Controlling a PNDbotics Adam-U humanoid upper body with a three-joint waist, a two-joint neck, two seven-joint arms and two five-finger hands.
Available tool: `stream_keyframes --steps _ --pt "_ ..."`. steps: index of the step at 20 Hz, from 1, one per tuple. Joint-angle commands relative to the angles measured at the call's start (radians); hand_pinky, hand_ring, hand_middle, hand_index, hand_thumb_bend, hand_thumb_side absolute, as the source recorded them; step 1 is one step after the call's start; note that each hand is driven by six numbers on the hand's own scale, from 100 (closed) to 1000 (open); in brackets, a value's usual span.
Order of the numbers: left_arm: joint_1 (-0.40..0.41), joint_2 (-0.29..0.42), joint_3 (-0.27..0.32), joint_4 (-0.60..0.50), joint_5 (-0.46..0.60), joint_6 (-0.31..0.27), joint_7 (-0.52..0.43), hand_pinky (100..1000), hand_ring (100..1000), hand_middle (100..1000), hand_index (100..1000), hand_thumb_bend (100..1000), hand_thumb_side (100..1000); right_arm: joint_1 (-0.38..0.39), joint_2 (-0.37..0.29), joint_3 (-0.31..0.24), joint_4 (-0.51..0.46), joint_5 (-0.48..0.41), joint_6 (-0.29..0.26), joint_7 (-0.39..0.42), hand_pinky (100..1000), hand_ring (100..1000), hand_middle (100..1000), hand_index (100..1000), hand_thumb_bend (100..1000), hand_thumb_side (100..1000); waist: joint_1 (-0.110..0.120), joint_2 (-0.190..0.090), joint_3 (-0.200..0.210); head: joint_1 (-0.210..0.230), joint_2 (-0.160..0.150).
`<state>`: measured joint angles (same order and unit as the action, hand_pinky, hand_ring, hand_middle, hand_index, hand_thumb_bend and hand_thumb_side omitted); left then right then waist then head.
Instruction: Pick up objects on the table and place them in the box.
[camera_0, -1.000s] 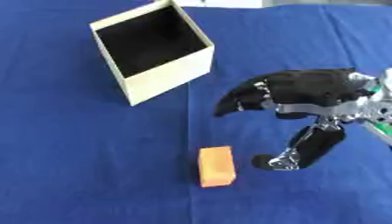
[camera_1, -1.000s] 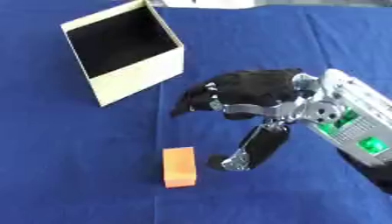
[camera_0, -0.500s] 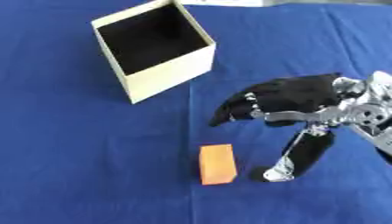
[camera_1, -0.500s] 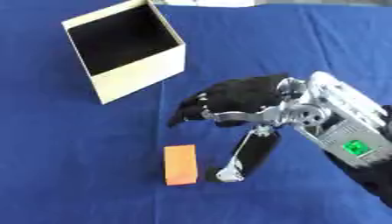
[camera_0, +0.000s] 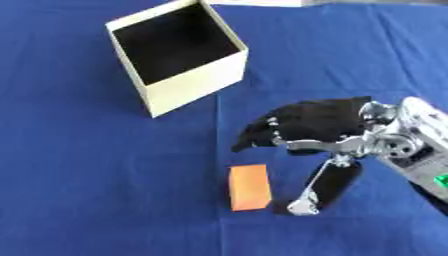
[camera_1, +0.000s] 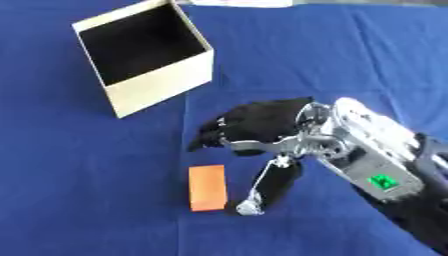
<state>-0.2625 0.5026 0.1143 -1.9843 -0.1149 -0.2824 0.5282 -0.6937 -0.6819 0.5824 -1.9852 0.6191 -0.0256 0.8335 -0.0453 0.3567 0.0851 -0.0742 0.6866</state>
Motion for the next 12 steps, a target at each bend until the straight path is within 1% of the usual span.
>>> stream_keyframes --steps 1,7,12 --pt "-0.006 0.02 0.003 -0.016 0.003 -0.001 -0.005 576 552 612 664 585 847 0.0 0.002 0.0 -0.015 0.037 0.015 0.006 905 921 881 980 390 451 0.005 -0.015 0.002 -0.004 0.008" --pt "-0.007 0.017 0.002 -0.016 0.005 0.0 -0.007 575 551 613 663 584 848 0.019 0.021 0.007 -0.015 0.088 0.037 0.017 906 923 882 981 387 461 0.007 -0.009 0.003 -0.006 0.007" --pt "-0.005 0.013 0.002 -0.016 0.005 0.001 -0.008 574 552 613 663 583 848 0.037 0.03 0.001 -0.015 0.136 0.071 0.01 903 921 868 980 391 469 0.009 -0.004 0.005 -0.008 0.002"
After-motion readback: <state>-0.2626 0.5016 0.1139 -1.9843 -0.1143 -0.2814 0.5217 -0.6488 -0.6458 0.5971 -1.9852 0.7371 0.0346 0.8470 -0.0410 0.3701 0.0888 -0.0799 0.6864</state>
